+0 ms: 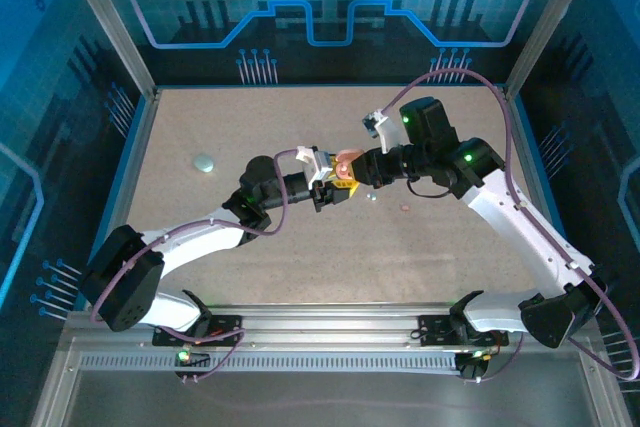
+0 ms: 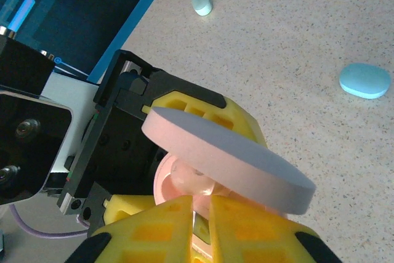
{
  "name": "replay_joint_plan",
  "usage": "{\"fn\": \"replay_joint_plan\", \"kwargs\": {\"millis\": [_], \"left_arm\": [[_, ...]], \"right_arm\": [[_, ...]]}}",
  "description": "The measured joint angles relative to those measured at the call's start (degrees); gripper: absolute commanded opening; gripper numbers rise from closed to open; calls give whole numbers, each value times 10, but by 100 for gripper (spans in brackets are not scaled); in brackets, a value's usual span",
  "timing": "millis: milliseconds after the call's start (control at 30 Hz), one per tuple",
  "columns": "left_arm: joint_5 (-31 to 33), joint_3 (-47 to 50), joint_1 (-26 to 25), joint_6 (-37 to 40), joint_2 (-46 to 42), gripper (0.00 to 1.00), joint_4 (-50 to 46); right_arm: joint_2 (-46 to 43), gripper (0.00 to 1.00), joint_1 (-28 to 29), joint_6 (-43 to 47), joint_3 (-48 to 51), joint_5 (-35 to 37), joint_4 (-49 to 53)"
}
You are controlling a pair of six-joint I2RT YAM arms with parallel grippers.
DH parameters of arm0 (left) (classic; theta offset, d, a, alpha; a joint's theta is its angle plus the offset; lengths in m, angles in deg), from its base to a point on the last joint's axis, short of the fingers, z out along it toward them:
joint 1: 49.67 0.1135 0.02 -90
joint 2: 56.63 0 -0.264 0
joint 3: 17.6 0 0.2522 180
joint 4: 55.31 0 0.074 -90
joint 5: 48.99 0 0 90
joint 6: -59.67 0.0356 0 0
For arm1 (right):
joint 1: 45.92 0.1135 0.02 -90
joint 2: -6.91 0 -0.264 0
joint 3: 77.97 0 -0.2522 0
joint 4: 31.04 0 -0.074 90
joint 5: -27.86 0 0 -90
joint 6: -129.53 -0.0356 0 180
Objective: Insert wireless bluetooth earbuds into charging case
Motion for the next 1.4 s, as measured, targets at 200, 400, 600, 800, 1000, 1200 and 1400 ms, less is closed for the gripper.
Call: {"fn": "replay_joint_plan", "kwargs": {"millis": [200,400,600,800,1000,1200,1400], "left_arm": [[0,0,0,1,0,31,-1],[2,0,0,2,0,31,0],[9,0,-1,2,0,31,2],[13,0,-2,2,0,31,2],[21,0,-2,2,0,31,-3],[33,0,-2,11,0,32,-12],[38,0,-3,13,0,32,-14]], "right_arm": [[-1,26,0,-10,0,13,0],[-9,35,0,-50,0,9,-11],[-13,36,2,-103,6,19,-37],[-6,34,8,-126,7,33,-38],[1,32,22,-139,7,55,-43],[9,25,42,-155,2,103,-44],[12,20,56,-138,-10,128,-30]]}}
